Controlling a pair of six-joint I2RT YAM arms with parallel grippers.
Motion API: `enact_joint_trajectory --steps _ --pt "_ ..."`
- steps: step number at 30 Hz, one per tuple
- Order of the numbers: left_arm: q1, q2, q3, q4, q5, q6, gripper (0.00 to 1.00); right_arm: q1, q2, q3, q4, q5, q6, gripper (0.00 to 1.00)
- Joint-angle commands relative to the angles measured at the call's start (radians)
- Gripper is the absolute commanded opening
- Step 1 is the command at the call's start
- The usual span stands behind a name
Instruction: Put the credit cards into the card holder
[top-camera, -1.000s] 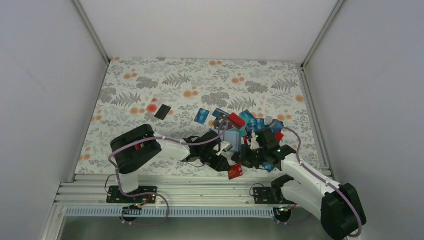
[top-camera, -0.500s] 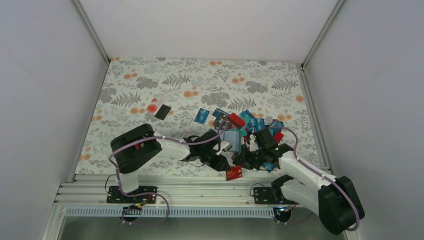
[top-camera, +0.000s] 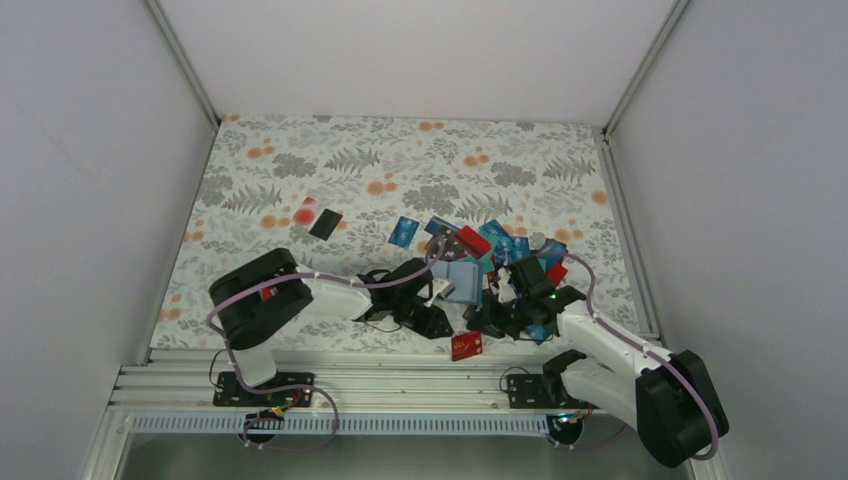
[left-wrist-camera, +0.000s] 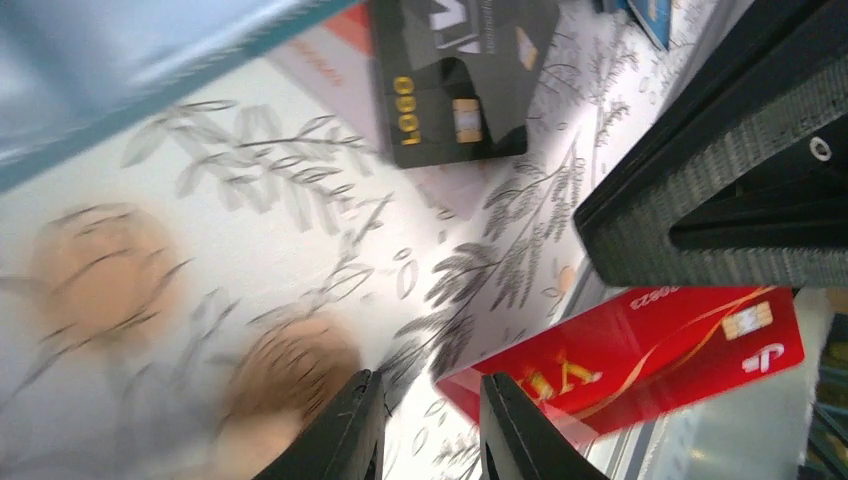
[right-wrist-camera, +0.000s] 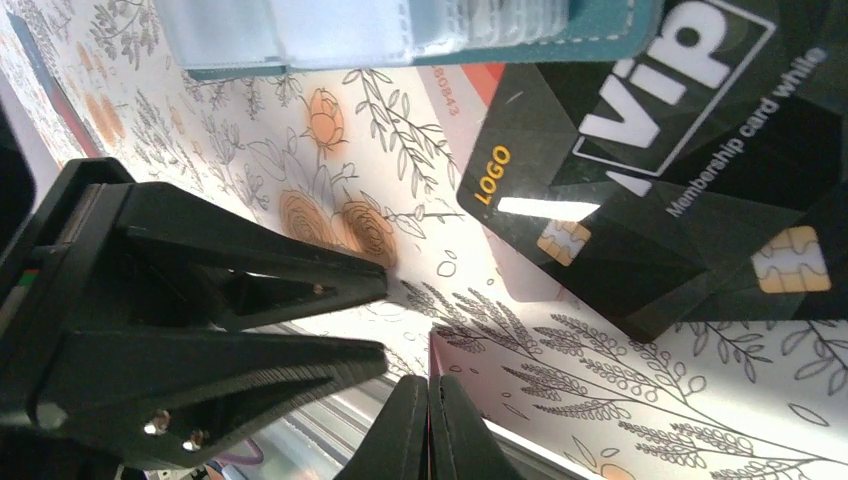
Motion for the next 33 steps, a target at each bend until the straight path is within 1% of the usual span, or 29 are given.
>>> enact_joint_trajectory --steps 1,4,8,11,12,14,15,17,19,23,26,33 --pt "0.030 -0.134 -0.046 -0.057 -0.108 -0.012 0.26 -0.009 0.018 0.061 -0.003 -0.029 -0.015 0.04" --pt "0.058 -0.241 -0.075 -0.078 -0.153 -0.011 0.30 -0.021 0.022 0.109 0.003 -0.051 -0.022 0.04" --pt "0.091 -0.359 -0.112 -0.098 -0.197 0.017 0.43 -0.043 0.040 0.164 0.016 -0.082 -0.035 0.04" --pt "0.125 -0.419 -0.149 -0.096 -0.198 0.031 0.46 -0.065 0.064 0.196 0.037 -0.126 -0.041 0.04" --pt "0.137 -0.441 -0.166 -0.085 -0.194 0.034 0.47 -0.075 0.072 0.211 0.042 -0.144 -0.046 0.04" --pt "0.168 -0.490 -0.207 -0.041 -0.166 0.029 0.53 -0.101 0.089 0.251 0.048 -0.171 -0.058 0.04" --pt "0.194 -0.524 -0.234 0.014 -0.127 0.026 0.57 -0.117 0.098 0.280 0.055 -0.186 -0.066 0.04" --pt "0.226 -0.555 -0.278 0.081 -0.070 0.014 0.60 -0.134 0.115 0.324 0.061 -0.215 -0.070 0.04" --pt "0.262 -0.572 -0.304 0.162 0.007 0.009 0.63 -0.149 0.126 0.361 0.076 -0.239 -0.072 0.04" --pt "0.281 -0.573 -0.329 0.292 0.111 0.007 0.70 -0.156 0.138 0.410 0.105 -0.275 -0.058 0.04" --pt "0.284 -0.551 -0.319 0.377 0.175 -0.005 0.71 -0.156 0.143 0.419 0.142 -0.314 -0.038 0.04" --pt "0.284 -0.469 -0.247 0.425 0.217 0.003 0.70 -0.157 0.135 0.427 0.186 -0.375 -0.015 0.04"
